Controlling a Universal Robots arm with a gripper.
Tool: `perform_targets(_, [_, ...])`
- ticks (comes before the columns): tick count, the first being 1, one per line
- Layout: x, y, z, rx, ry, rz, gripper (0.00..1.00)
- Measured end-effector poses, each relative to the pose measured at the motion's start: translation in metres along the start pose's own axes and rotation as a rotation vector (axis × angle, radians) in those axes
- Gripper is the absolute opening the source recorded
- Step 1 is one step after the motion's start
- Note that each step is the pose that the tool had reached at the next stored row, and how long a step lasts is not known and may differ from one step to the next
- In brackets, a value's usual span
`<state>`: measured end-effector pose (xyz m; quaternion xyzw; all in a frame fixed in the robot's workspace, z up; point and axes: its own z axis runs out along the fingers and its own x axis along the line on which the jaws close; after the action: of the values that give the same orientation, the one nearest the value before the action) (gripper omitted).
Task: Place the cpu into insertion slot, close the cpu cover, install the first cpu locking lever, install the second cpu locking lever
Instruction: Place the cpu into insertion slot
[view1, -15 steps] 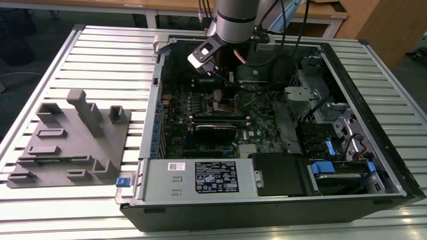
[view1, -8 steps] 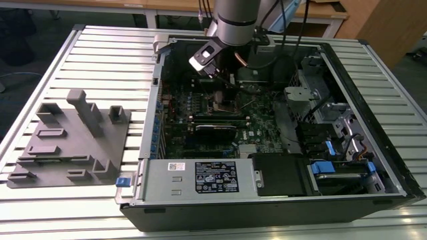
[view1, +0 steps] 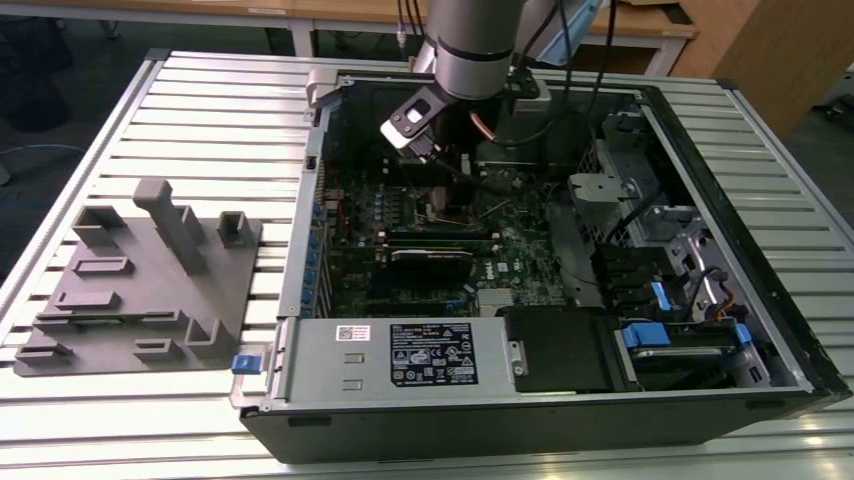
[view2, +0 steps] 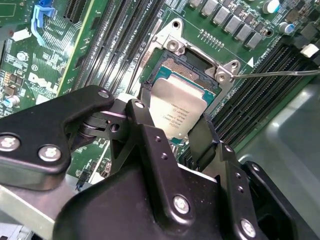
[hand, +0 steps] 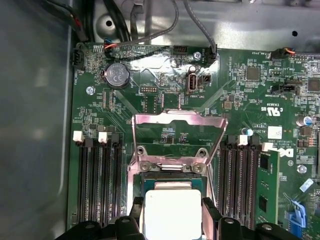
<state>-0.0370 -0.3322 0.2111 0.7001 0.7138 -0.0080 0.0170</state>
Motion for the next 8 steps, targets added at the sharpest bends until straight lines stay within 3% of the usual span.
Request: perform_targets(8, [0.0001, -0.0001, 0.0042, 0.0002, -0.0002, 0.005, 0.54])
